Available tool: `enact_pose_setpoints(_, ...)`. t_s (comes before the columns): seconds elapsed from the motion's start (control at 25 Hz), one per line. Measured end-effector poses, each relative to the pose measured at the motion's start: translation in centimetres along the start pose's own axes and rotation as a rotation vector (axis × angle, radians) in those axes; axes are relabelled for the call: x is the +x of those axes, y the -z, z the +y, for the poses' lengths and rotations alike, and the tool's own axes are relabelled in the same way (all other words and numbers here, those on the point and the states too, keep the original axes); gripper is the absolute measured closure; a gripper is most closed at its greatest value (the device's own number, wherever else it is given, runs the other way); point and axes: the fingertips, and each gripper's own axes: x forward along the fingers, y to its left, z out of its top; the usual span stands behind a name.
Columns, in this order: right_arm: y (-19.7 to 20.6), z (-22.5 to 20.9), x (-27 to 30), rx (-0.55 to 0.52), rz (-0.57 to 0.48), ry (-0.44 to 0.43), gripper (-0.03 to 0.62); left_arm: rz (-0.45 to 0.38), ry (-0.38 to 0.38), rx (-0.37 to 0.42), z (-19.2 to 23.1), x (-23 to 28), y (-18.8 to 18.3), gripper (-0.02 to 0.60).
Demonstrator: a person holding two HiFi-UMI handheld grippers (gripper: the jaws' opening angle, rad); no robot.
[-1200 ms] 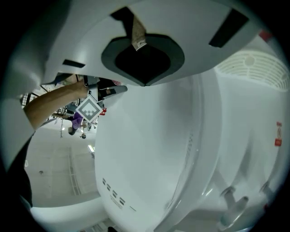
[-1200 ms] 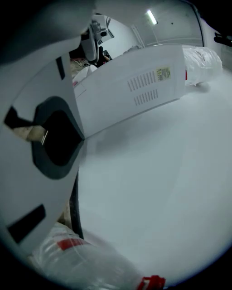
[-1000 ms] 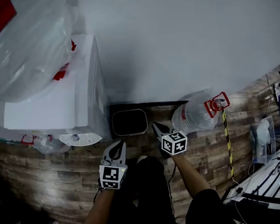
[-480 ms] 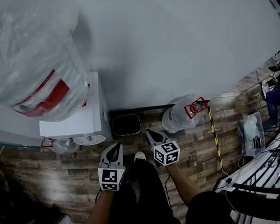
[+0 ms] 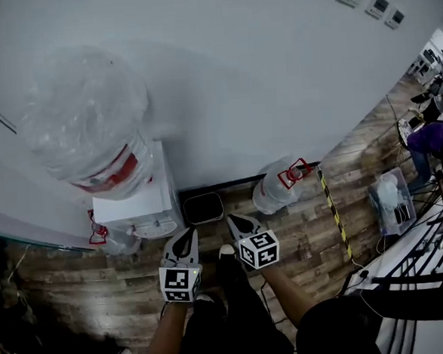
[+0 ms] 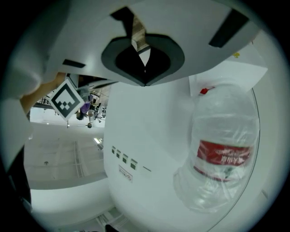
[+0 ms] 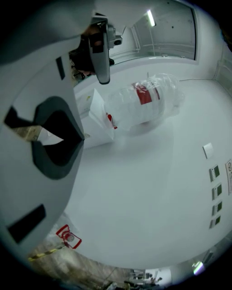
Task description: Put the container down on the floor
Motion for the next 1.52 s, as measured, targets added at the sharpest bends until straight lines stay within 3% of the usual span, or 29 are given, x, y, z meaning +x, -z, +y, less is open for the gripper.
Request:
enact_pose_setpoints(0.4,-3.8,5.1,-6.0,-0.015,-0.077,0.025,0.585,-0.066,-0.004,0.01,-1.5,-4.0,-4.6,0.568)
enact_pose_setpoints(0.76,-5.1,8.8,-8.3,-0.042,-0.135,0.017,0.586,-0.091,0.002,0.053,-2.1,-6.4,-6.3,0.568)
enact_pose_setpoints(1.52,-4.0,11.2,-9.9,-0.094,-0.121,0.043,0.586,-0.106,-0.01,0.024,-1.6,-8.9,-5.3,0.568)
